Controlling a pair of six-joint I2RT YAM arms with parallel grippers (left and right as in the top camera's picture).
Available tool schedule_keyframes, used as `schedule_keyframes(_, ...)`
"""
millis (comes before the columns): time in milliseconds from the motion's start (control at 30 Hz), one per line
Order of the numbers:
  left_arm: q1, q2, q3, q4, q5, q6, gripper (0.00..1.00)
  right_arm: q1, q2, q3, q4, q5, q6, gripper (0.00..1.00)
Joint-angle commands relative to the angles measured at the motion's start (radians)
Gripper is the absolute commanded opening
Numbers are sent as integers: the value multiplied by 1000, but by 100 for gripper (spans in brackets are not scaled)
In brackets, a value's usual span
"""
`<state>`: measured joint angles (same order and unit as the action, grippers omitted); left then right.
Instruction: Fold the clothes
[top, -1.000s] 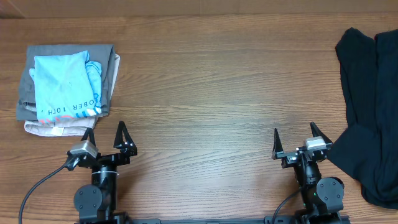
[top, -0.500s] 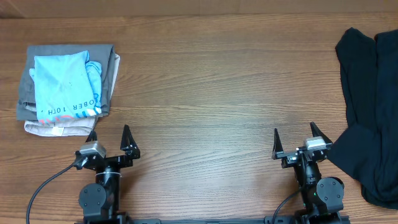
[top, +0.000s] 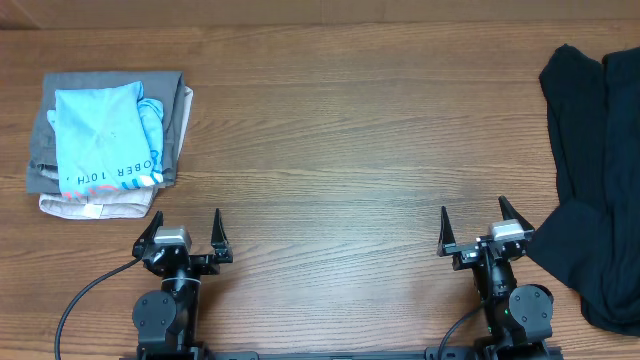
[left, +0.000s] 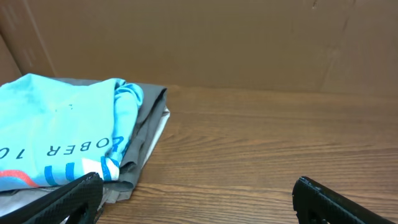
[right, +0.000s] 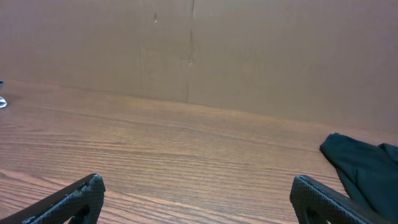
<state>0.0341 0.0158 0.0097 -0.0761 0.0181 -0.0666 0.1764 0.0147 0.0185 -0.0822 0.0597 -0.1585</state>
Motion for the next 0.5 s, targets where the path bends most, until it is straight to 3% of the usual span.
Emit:
schedule_keyframes(0,-4,-11,-5,0,4,38,100,-4,-11,-10,5,6,-6,100)
schedule_keyframes(467,-4,-11,-5,0,4,38,100,-4,-11,-10,5,6,-6,100)
